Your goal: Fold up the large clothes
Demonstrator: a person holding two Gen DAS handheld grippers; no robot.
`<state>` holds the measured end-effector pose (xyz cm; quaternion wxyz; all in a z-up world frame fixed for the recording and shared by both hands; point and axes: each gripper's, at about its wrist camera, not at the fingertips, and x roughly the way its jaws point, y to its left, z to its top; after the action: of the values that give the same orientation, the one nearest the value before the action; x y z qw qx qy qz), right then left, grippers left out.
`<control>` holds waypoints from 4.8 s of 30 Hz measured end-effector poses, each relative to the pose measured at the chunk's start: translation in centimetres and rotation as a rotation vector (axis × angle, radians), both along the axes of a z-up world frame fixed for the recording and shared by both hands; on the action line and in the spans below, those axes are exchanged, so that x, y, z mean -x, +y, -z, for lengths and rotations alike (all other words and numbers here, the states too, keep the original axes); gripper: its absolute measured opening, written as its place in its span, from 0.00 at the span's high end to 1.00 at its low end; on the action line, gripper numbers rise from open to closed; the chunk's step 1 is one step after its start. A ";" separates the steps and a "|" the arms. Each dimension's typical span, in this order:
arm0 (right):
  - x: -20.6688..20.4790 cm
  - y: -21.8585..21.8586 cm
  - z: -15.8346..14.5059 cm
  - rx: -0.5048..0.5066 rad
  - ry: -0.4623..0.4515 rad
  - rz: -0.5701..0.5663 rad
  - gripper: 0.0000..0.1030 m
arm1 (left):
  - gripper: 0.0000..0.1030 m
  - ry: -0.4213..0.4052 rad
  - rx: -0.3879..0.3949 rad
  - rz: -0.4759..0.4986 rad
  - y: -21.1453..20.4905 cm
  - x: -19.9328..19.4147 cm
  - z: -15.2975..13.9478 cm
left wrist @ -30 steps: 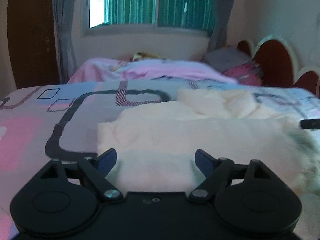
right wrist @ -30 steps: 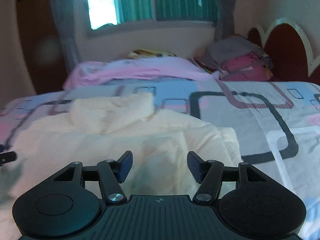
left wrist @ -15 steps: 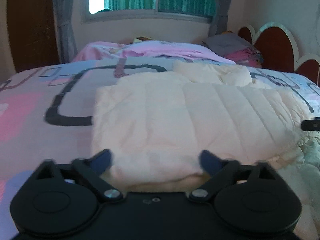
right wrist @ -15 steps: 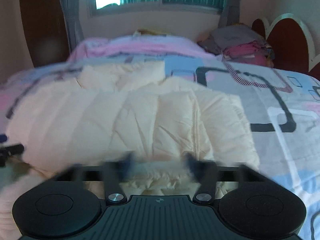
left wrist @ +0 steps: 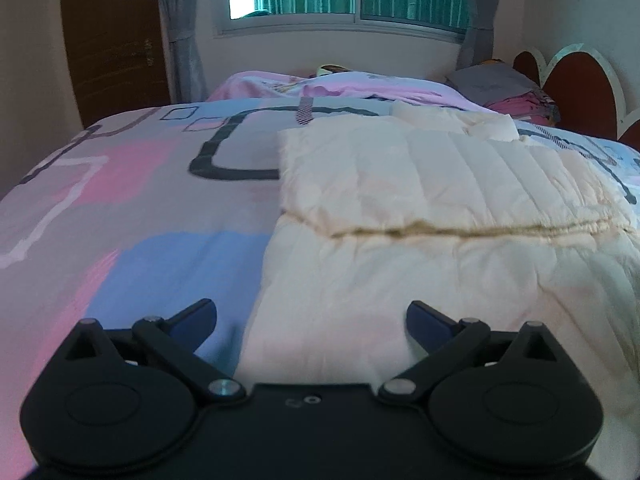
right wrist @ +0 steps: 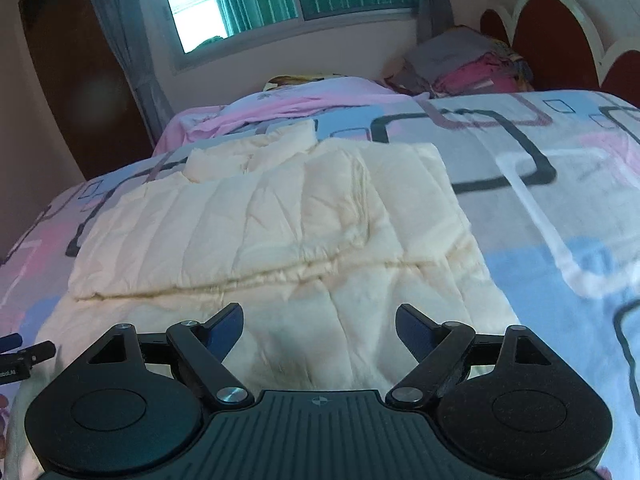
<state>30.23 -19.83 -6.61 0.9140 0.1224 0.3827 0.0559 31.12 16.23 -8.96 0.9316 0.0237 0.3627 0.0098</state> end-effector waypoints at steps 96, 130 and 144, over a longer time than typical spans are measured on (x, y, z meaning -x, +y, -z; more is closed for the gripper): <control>-27.3 -13.7 2.7 -0.235 0.073 0.020 0.23 | 0.36 0.062 0.454 -0.008 9.3 -28.6 -0.6; -25.0 5.7 4.2 0.230 0.026 -0.271 0.33 | 0.22 0.026 0.109 0.322 -14.3 -25.9 -0.6; -18.2 2.6 0.4 0.160 -0.116 -0.300 0.32 | 0.25 -0.073 0.196 0.264 -10.1 -17.7 -2.9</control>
<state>48.44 -17.23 -6.98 0.9228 -0.0125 0.3467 0.1678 48.86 6.12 -6.10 0.9351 -0.0200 0.3216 -0.1473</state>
